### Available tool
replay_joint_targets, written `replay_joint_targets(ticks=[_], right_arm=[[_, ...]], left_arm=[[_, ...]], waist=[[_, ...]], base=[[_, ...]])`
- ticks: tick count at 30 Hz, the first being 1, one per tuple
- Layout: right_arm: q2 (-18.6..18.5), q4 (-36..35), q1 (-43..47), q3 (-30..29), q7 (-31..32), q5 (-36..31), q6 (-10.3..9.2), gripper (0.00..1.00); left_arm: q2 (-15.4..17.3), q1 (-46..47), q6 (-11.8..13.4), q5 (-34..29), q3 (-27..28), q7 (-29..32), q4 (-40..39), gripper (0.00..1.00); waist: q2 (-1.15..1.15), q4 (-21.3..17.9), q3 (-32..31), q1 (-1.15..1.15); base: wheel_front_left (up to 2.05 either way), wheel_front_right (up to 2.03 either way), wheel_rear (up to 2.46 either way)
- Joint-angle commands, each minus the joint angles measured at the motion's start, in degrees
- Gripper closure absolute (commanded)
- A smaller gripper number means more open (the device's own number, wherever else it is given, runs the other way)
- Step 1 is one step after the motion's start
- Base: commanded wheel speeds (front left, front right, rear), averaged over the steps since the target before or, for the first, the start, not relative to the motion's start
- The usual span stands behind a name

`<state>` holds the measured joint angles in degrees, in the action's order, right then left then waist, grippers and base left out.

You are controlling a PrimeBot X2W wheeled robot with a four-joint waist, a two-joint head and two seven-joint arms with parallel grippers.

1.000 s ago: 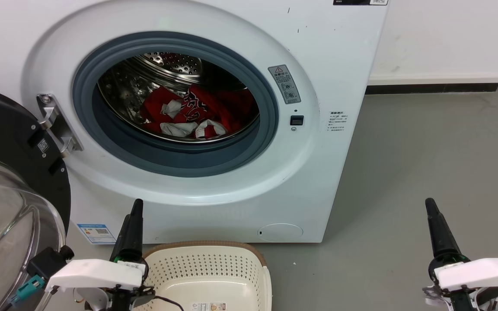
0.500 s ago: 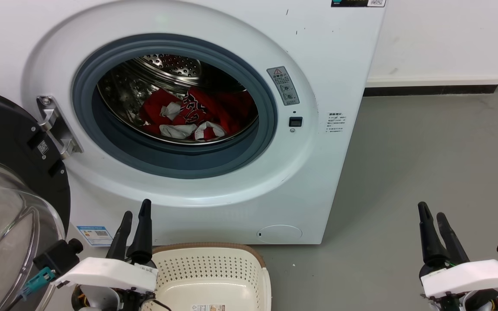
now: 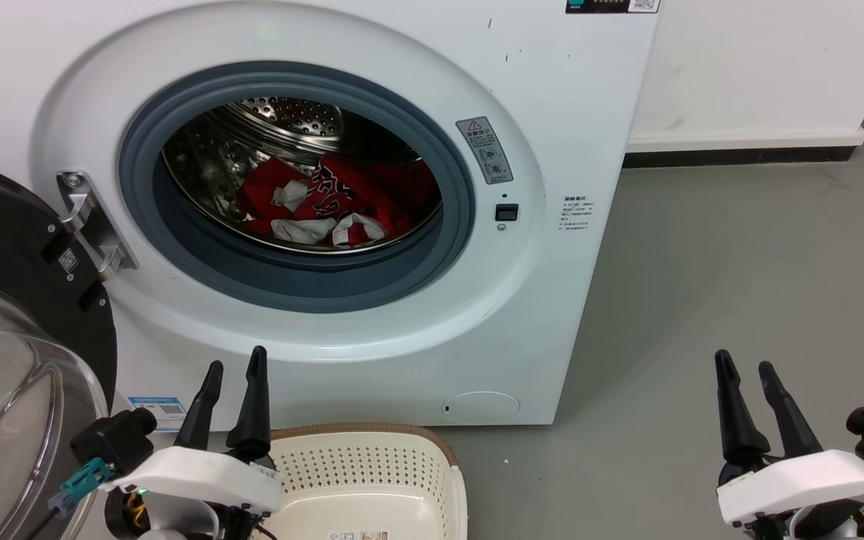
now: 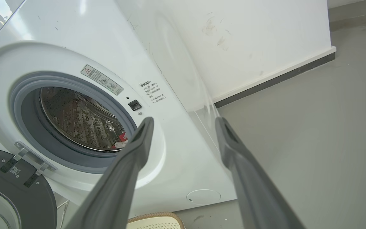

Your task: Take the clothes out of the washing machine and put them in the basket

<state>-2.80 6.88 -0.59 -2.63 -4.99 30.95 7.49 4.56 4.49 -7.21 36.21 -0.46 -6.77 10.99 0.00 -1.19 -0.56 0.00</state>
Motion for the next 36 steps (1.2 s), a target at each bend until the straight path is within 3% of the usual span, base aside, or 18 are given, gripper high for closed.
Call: replay_joint_targets(ticks=[1,36], right_arm=[[-0.14,-0.99,0.13,0.3,-0.33,-2.16,0.0,0.0],[-0.14,-3.23,1.24,2.66,-2.71,-22.09,0.0,0.0]], left_arm=[[0.34,1.2,0.2,-2.24,-0.16,-0.67,-0.5,0.0],[0.73,1.37,2.01,-22.06,-0.51,-5.42,0.53,0.0]], waist=[[0.0,-0.05,0.02,0.0],[0.0,0.14,0.62,0.0]], base=[[0.0,0.0,0.0],[0.0,0.0,0.0]])
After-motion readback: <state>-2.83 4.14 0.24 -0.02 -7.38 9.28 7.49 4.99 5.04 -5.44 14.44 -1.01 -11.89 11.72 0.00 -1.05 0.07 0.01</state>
